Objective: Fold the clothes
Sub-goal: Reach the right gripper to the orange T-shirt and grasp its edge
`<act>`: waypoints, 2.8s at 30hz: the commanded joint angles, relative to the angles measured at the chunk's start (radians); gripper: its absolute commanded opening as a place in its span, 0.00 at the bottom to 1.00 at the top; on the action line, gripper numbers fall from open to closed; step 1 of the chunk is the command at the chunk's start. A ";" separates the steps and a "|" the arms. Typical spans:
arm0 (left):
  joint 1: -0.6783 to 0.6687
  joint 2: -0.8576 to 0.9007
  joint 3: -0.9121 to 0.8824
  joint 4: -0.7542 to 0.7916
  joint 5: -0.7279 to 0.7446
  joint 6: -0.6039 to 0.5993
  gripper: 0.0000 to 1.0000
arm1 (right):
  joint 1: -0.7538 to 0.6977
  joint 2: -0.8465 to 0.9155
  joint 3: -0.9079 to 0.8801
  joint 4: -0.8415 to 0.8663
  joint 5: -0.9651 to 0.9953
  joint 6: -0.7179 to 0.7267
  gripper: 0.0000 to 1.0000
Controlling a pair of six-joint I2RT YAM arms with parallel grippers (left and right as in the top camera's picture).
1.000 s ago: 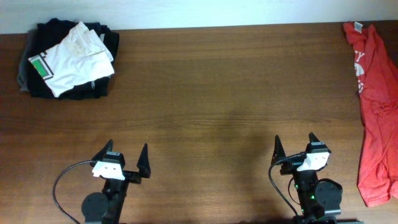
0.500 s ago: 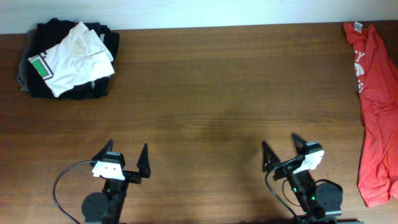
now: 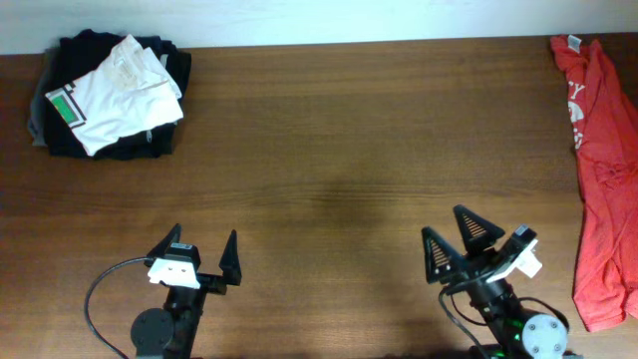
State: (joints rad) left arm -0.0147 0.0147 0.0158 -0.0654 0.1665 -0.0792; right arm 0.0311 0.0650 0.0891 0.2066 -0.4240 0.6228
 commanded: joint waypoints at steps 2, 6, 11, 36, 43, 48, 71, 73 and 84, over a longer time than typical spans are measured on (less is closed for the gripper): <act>-0.004 -0.009 -0.007 0.000 -0.006 0.004 0.99 | -0.005 0.191 0.229 -0.084 0.317 -0.203 0.98; -0.004 -0.009 -0.007 0.000 -0.007 0.004 0.99 | -0.018 0.470 0.490 -0.262 0.682 -0.227 0.98; -0.004 -0.009 -0.007 0.000 -0.006 0.004 0.99 | -0.132 0.908 0.893 -0.480 0.776 -0.339 0.99; -0.004 -0.009 -0.007 0.000 -0.007 0.004 0.99 | -0.563 2.039 1.690 -0.990 0.776 -0.672 0.99; -0.004 -0.009 -0.007 0.000 -0.007 0.004 0.99 | -0.565 2.147 1.690 -0.961 0.749 -0.703 0.89; -0.004 -0.009 -0.007 0.000 -0.006 0.004 0.99 | -0.563 2.169 1.690 -0.917 0.737 -0.705 0.85; -0.004 -0.009 -0.007 0.000 -0.006 0.004 0.99 | -0.563 2.276 1.690 -0.788 0.672 -0.705 0.50; -0.004 -0.009 -0.007 0.000 -0.007 0.004 0.99 | -0.563 2.276 1.690 -0.785 0.672 -0.705 0.50; -0.004 -0.009 -0.007 0.000 -0.006 0.004 0.99 | -0.562 2.246 1.704 -0.809 0.754 -0.669 0.17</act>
State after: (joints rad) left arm -0.0151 0.0116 0.0151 -0.0647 0.1658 -0.0795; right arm -0.5358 2.3272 1.7645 -0.5892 0.2916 -0.0784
